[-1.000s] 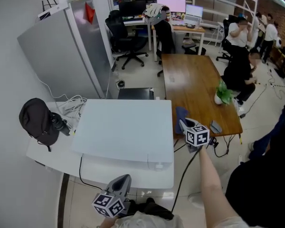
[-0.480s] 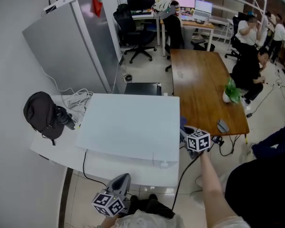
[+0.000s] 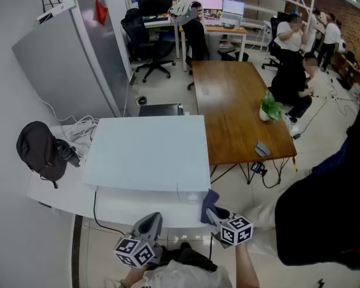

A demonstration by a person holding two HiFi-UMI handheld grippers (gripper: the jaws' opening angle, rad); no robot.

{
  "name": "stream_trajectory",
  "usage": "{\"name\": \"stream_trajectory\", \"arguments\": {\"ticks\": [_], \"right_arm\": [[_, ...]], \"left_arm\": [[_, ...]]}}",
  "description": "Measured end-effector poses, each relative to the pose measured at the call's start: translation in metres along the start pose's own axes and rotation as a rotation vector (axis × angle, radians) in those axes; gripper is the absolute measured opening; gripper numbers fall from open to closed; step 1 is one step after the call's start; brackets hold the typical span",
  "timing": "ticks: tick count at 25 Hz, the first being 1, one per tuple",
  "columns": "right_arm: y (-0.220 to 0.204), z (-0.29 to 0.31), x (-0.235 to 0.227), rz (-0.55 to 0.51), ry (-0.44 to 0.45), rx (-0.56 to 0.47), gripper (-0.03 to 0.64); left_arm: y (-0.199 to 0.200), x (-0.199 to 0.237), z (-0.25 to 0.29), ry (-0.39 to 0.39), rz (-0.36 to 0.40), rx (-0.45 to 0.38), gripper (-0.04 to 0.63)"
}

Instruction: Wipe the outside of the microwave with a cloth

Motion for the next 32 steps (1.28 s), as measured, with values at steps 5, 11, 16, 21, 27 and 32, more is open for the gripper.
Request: {"name": "stream_trajectory", "arguments": {"ticks": [5, 11, 16, 21, 27, 32], "right_arm": [[0.0, -0.013, 0.008, 0.003, -0.085, -0.04, 0.077], [0.034, -0.049, 0.059, -0.108, -0.085, -0.11, 0.077], [0.024, -0.099, 0.139, -0.104, -0.119, -0.137, 0.077], [-0.011, -0.128, 0.224, -0.085, -0.144, -0.178, 0.077], [-0.073, -0.179, 0.346, -0.1, -0.241, -0.232, 0.077], [-0.094, -0.235, 0.434, -0.059, -0.242, -0.249, 0.077]], "left_arm": [[-0.006, -0.008, -0.02, -0.007, 0.005, 0.001, -0.012], [-0.008, -0.001, -0.058, 0.013, 0.0, -0.015, -0.012], [0.004, -0.014, -0.098, -0.044, 0.009, -0.067, -0.012], [0.004, -0.019, -0.191, -0.106, 0.053, -0.098, -0.012], [-0.008, -0.003, -0.356, -0.067, -0.008, -0.163, -0.012], [-0.015, -0.012, -0.439, -0.072, -0.016, -0.091, -0.012]]}}
Point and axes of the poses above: the fingertips, and each gripper's own axes: z forward along the fingers, x to its left, y out of its top, the point moved 4 cm from there along -z, backward along the fingers, and after that the axes turned 14 degrees about -x, right-handed, at the moved point
